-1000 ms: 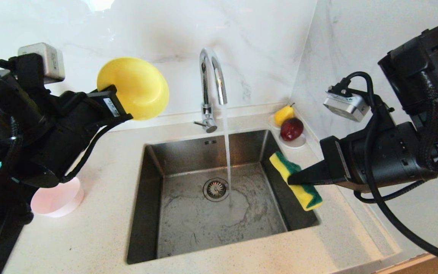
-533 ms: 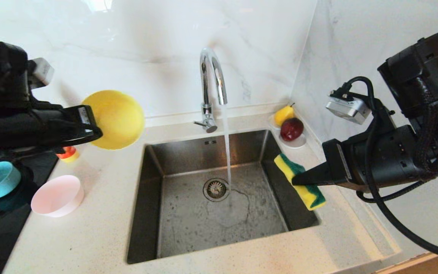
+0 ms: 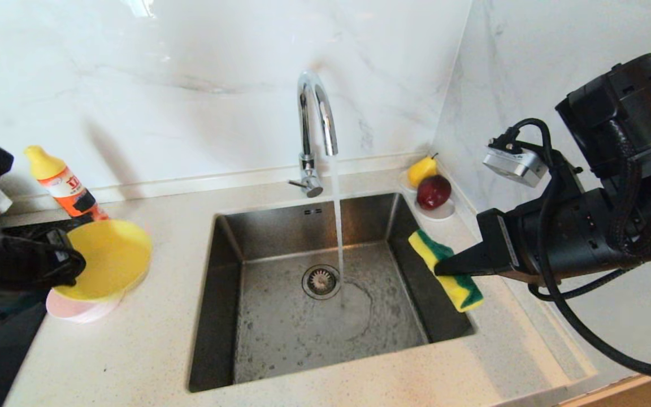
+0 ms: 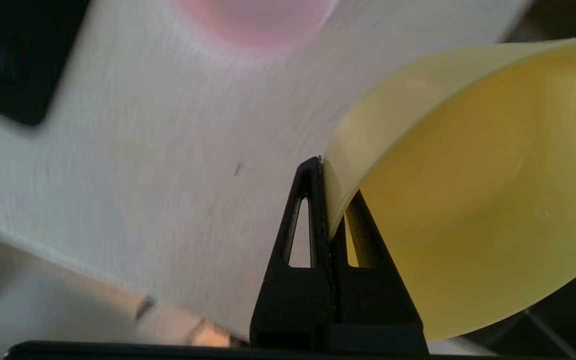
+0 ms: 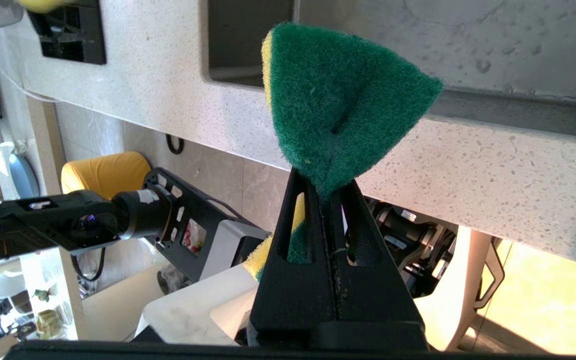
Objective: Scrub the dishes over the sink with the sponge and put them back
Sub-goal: Place the bowl on the table
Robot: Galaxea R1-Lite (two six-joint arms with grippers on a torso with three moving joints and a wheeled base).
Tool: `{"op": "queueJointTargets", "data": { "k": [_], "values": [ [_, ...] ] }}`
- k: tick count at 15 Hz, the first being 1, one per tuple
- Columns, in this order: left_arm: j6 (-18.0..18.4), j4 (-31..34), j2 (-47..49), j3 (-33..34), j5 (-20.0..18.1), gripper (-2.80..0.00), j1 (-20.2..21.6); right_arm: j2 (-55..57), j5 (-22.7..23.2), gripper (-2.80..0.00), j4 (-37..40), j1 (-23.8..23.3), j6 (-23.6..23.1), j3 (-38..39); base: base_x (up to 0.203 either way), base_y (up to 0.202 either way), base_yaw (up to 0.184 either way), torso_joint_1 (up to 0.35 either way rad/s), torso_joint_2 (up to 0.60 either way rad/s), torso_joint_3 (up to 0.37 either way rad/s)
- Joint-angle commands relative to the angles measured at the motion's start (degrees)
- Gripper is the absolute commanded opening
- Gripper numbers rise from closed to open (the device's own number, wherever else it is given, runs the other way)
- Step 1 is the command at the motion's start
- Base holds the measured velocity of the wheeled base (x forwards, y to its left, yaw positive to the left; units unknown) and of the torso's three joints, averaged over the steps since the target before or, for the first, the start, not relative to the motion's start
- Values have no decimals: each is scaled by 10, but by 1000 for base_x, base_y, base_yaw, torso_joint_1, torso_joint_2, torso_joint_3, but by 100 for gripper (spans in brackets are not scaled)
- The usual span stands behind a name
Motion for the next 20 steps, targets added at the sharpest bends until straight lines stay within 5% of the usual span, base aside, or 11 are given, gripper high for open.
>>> {"op": "queueJointTargets", "data": {
  "k": [1, 5, 16, 20],
  "values": [
    [-21, 1, 12, 58, 1, -280, 10, 6, 1, -280, 2, -1, 2, 2, 0, 0, 0, 0, 0, 0],
    [-51, -26, 34, 116, -1, -280, 40, 6, 2, -280, 2, -2, 2, -2, 0, 0, 0, 0, 0, 0],
    [-64, -120, 119, 191, 21, -280, 76, 7, 5, -280, 3, -1, 2, -5, 0, 0, 0, 0, 0, 0],
    [-66, -193, 135, 191, -29, -280, 103, 7, 5, -280, 2, -1, 2, -3, 0, 0, 0, 0, 0, 0]
  ]
}}
